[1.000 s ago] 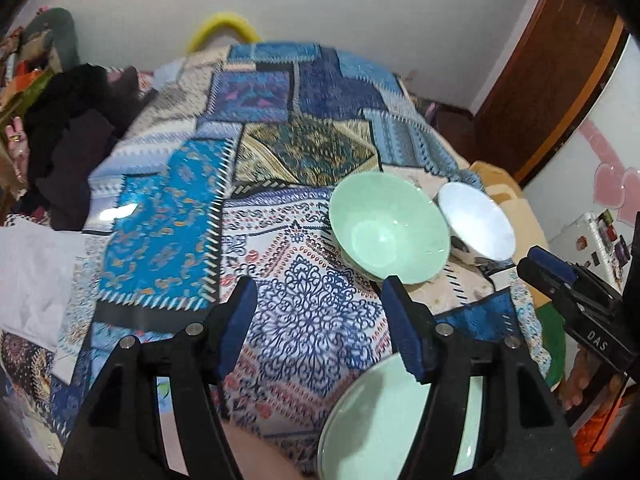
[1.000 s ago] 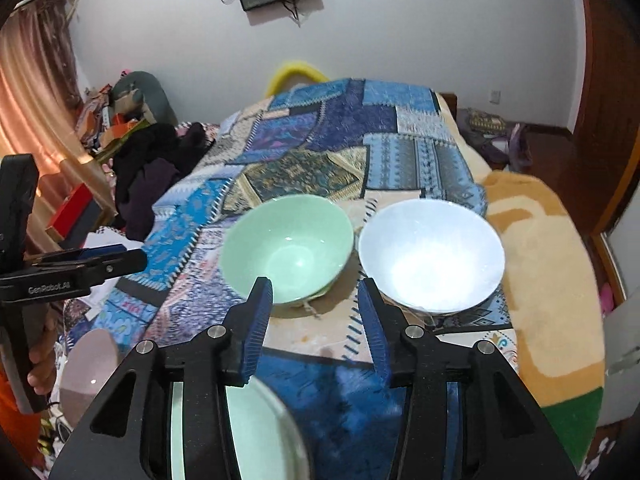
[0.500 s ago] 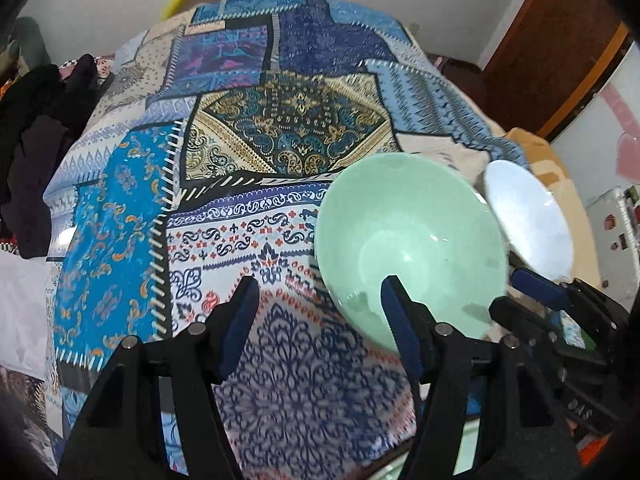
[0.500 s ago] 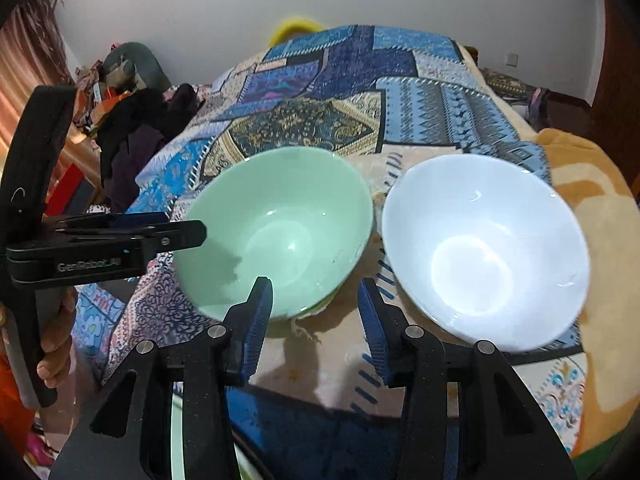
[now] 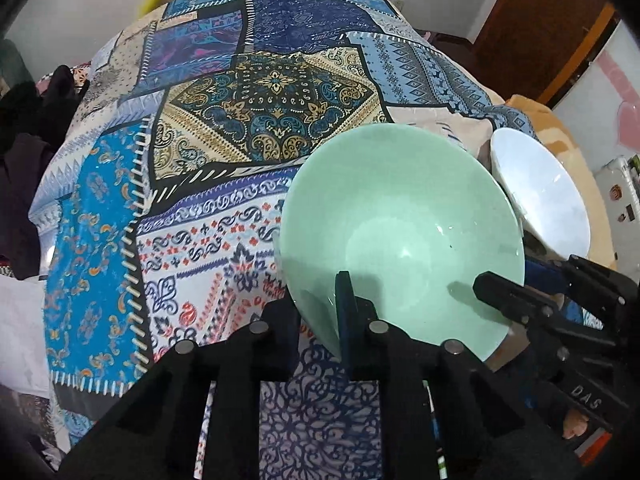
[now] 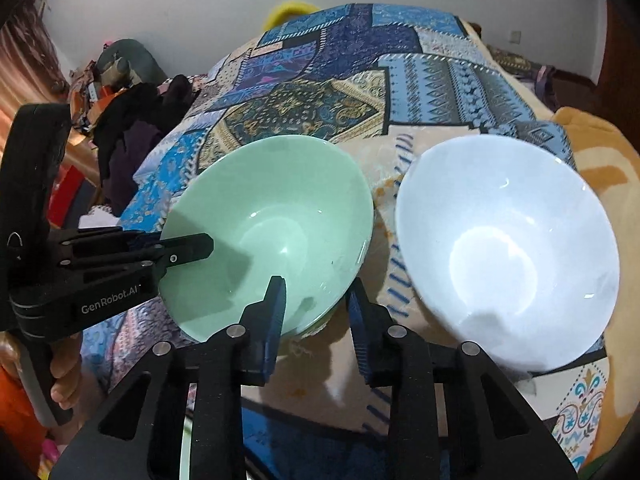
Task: Organize plates and bowls
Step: 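Grasp the light green bowl rim with the left gripper, then lift the light green bowl with the left gripper and carry it over the pink bowl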
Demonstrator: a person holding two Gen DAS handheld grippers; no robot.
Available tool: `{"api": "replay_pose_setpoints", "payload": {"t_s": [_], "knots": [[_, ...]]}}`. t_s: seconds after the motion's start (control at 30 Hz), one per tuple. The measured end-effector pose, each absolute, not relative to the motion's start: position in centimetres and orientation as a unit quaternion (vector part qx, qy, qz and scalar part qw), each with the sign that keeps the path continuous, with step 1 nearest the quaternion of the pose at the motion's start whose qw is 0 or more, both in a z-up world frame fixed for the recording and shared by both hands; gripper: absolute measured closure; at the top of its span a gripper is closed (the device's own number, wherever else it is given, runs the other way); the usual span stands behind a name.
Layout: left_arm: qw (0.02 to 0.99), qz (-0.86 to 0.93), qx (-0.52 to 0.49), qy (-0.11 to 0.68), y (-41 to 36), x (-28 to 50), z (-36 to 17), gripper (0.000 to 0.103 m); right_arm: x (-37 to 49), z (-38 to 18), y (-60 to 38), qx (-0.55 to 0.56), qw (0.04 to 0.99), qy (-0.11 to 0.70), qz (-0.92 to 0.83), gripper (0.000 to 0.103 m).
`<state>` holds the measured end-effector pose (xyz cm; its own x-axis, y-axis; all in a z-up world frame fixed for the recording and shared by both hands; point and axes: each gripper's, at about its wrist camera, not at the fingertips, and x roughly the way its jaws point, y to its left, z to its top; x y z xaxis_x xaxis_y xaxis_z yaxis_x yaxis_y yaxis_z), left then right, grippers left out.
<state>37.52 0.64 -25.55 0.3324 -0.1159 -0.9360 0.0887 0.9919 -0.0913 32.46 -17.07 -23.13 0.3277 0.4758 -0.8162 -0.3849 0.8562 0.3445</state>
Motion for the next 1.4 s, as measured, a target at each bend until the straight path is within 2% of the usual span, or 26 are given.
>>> {"api": "replay_pose_setpoints", "payload": {"t_s": [0.3,0.73,0.8,0.83,1.13,1.4], "knots": [[0.807,-0.068,-0.02,0.586,2.2,33.6,-24.7,0.086,29.7,-22.0,-15.5,0.01,0.802,0.51,0.31,0.075],[0.812,-0.067,-0.027,0.58,2.8,32.9,-25.4,0.082,33.3,-23.6,-14.6,0.02,0.8,0.531,0.279,0.075],[0.812,-0.067,-0.027,0.579,2.8,32.9,-25.4,0.082,33.3,-23.8,-14.4,0.02,0.797,0.533,0.283,0.083],[0.812,-0.067,-0.028,0.579,2.8,33.0,-25.4,0.082,33.2,-23.8,-14.3,0.02,0.798,0.534,0.28,0.083],[0.822,-0.063,-0.024,0.566,2.3,31.9,-24.4,0.083,31.7,-21.9,-14.7,0.017,0.81,0.518,0.273,0.084],[0.837,-0.064,-0.042,0.541,2.4,29.6,-21.0,0.083,29.1,-18.4,-14.9,0.015,0.829,0.485,0.279,0.084]]}}
